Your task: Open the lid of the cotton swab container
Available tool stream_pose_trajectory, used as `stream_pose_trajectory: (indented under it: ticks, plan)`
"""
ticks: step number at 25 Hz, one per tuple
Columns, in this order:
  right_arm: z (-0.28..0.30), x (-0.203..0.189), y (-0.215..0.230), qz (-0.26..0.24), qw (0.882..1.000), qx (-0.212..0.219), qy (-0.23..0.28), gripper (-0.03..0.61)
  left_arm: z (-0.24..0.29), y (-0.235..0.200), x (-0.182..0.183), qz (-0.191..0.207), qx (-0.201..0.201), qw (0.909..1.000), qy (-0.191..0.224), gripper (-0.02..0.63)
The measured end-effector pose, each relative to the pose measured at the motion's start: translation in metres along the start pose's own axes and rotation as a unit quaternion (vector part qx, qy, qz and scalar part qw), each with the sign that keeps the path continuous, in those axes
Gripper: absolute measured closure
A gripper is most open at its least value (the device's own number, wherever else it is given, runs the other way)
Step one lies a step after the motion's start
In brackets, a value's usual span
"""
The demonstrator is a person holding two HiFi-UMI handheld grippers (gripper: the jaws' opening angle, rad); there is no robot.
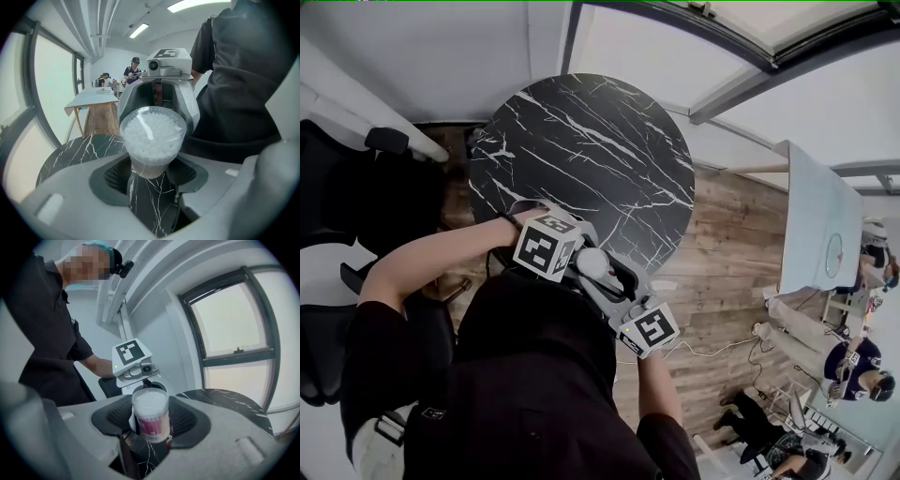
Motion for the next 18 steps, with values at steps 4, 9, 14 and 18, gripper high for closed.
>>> stream_pose_trajectory:
  ticks: [4,9,14,18]
  plan:
    - [0.002,-0.005,-0.003,-0.006,1.0,0.002,-0.01,0.331,0.003,0.003,-0.005,-0.015,-0.004,0.9999,0.002,0.359]
    - [0.003,-0.007,-0.005,-0.014,1.0,0.006,-0.014,0.331,0.007,0.006,-0.01,-0.027,-0.012,0.9996,0.004,0.357]
    - [0.004,-0.003,-0.008,-0.028,1.0,0.005,-0.013,0.331,0.012,0.007,-0.019,-0.033,-0.019,0.9993,-0.002,0.357]
    - [0.004,-0.001,-0.013,-0.045,0.999,0.006,-0.023,0.331,0.015,0.008,-0.02,-0.033,-0.022,0.9992,-0.006,0.357]
Point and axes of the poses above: the fingertips, and each gripper's own axes: z forward along the fingers, y to its right, x out of its top, the point moved 7 cm from there along -z, backward along the fingers, and after that the axes turned 5 degrees about -z, right-handed, at the moved point
